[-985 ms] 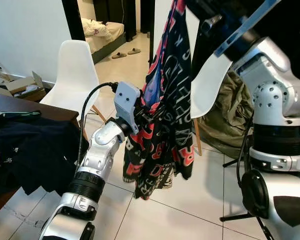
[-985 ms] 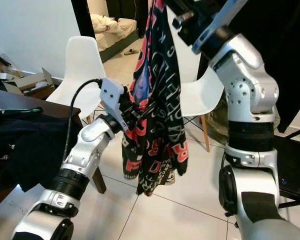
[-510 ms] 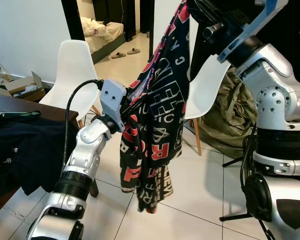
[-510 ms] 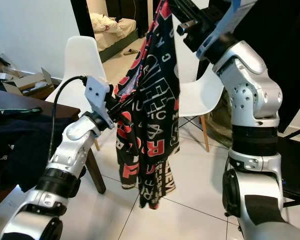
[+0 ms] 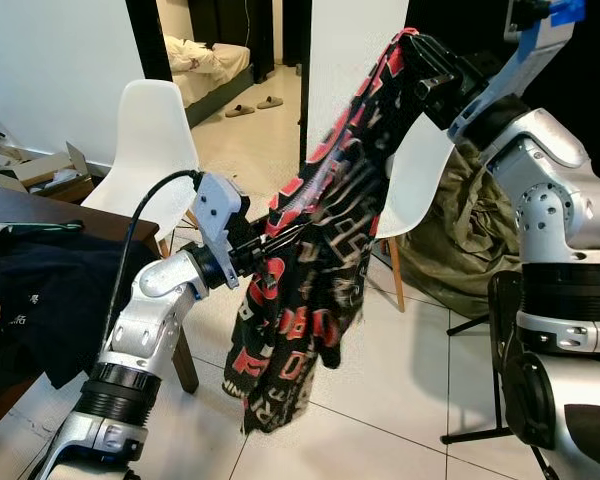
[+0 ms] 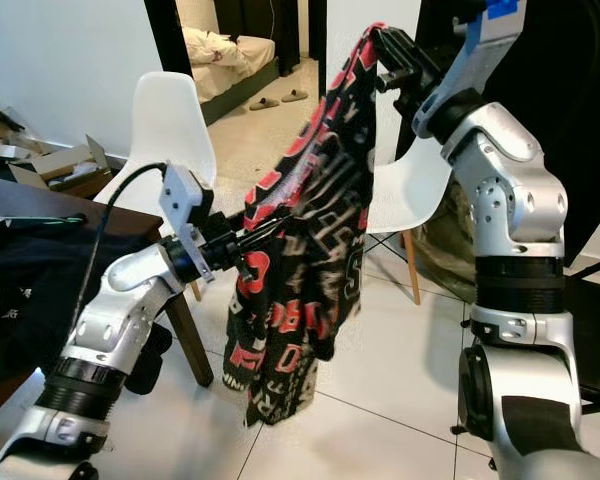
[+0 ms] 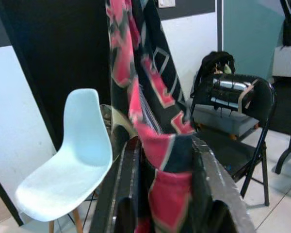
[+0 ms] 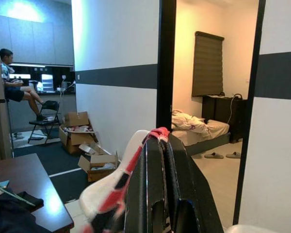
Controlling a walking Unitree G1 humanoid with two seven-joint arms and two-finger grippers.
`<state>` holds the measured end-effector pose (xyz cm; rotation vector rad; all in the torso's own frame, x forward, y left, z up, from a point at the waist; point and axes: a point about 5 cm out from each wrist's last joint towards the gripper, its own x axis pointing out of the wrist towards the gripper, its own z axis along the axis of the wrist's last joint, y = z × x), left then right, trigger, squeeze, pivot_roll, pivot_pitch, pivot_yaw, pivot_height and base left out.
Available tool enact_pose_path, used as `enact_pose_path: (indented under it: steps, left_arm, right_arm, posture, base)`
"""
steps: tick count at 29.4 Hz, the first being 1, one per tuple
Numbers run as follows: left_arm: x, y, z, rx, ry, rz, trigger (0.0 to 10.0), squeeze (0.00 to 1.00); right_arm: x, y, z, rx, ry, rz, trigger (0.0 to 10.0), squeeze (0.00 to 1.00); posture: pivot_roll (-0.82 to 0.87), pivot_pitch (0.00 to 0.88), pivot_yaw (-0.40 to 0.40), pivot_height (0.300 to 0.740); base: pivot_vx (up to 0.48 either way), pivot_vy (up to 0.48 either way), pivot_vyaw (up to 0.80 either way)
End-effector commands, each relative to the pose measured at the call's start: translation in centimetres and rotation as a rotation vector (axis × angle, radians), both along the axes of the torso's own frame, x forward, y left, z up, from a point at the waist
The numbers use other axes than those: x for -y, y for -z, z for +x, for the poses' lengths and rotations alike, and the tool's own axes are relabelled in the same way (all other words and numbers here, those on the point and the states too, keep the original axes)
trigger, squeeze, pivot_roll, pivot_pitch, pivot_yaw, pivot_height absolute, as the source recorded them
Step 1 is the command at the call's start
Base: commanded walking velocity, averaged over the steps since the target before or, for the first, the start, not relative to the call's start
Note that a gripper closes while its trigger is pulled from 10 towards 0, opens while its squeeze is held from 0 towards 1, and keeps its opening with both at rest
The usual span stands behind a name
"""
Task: Hang hanger
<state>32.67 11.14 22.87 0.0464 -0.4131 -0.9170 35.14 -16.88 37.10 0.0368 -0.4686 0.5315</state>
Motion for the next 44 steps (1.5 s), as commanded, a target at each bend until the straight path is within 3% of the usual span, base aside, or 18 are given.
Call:
enact_pose_path:
  steps: [1, 2, 3, 4, 5, 14, 15, 20, 21, 23, 31, 32, 44]
  left_arm:
    - [-0.5, -0.2, 0.0, -0.004, -0.01, 0.001, 10.0, 0.0]
    - [-0.5, -0.2, 0.0, -0.006, -0.008, 0.004, 10.0, 0.0]
    - [-0.5, -0.1, 0.0, -0.011, -0.005, 0.005, 7.7, 0.0]
    - [-0.6, -0.1, -0.1, -0.015, -0.002, 0.005, 7.7, 0.0]
    - [-0.5, 0.1, -0.1, -0.026, 0.005, 0.012, 0.0, 0.0]
    - [-0.5, 0.8, 0.0, -0.059, -0.014, 0.034, 0.0, 0.0]
    - [0.4, 1.1, -0.1, -0.064, 0.0, 0.042, 10.0, 0.0]
    - [1.1, 1.4, -0.3, -0.067, 0.009, 0.045, 10.0, 0.0]
    - [1.8, 1.8, -0.4, -0.083, 0.026, 0.038, 10.0, 1.0]
    - [3.2, 2.7, -0.5, -0.105, 0.016, 0.016, 10.0, 1.0]
    - [4.8, 3.3, -0.7, -0.118, -0.027, -0.021, 10.0, 1.0]
    - [4.8, 3.4, -0.6, -0.118, -0.036, -0.025, 10.0, 0.0]
    - [4.2, 2.8, 0.1, -0.093, -0.119, -0.024, 10.0, 0.0]
  right_arm:
    - [0.2, -0.7, -0.6, 0.049, -0.012, 0.022, 0.0, 0.0]
    - [0.1, -0.9, -0.7, 0.056, -0.023, 0.027, 0.0, 0.0]
    - [0.1, -1.0, -0.8, 0.064, -0.032, 0.03, 0.0, 0.0]
    - [0.0, -1.1, -0.9, 0.069, -0.038, 0.033, 0.0, 0.0]
    - [0.0, -1.2, -1.0, 0.074, -0.044, 0.034, 0.0, 0.0]
    - [0.0, -1.5, -1.2, 0.087, -0.055, 0.037, 0.0, 0.0]
    - [0.1, -1.5, -1.2, 0.087, -0.054, 0.034, 0.0, 0.0]
    - [0.1, -1.5, -1.2, 0.087, -0.053, 0.032, 0.0, 0.0]
    - [0.1, -1.6, -1.1, 0.087, -0.052, 0.032, 0.0, 0.0]
    - [0.0, -1.7, -1.1, 0.088, -0.052, 0.031, 0.0, 0.0]
    - [-0.1, -1.9, -1.1, 0.091, -0.06, 0.029, 0.0, 0.0]
    - [-0.2, -1.9, -1.2, 0.092, -0.063, 0.03, 0.0, 0.0]
    - [-0.5, -2.1, -1.3, 0.097, -0.082, 0.037, 0.0, 0.0]
  posture:
    - [-0.05, 0.0, 0.009, 0.74]
    - [-0.05, 0.0, 0.01, 0.74]
    - [-0.06, 0.0, 0.013, 0.74]
    - [-0.06, 0.0, 0.013, 0.74]
    - [-0.06, 0.0, 0.014, 0.74]
    - [-0.06, 0.0, 0.016, 0.74]
    - [-0.07, 0.0, 0.014, 0.74]
    - [-0.07, 0.0, 0.014, 0.74]
    - [-0.07, 0.0, 0.013, 0.74]
    - [-0.07, 0.0, 0.008, 0.74]
    - [-0.07, 0.0, 0.006, 0.74]
    - [-0.07, 0.0, 0.006, 0.74]
    - [-0.07, 0.0, 0.001, 0.74]
  base:
    - [0.0, 0.0, 0.0]
    - [0.0, 0.0, 0.0]
    - [0.0, 0.0, 0.0]
    - [0.0, 0.0, 0.0]
    - [0.0, 0.0, 0.0]
    - [0.0, 0.0, 0.0]
    - [0.0, 0.0, 0.0]
    - [0.0, 0.0, 0.0]
    - [0.0, 0.0, 0.0]
    - [0.0, 0.0, 0.0]
    - [0.0, 0.0, 0.0]
    - [0.0, 0.0, 0.0]
    - [0.0, 0.0, 0.0]
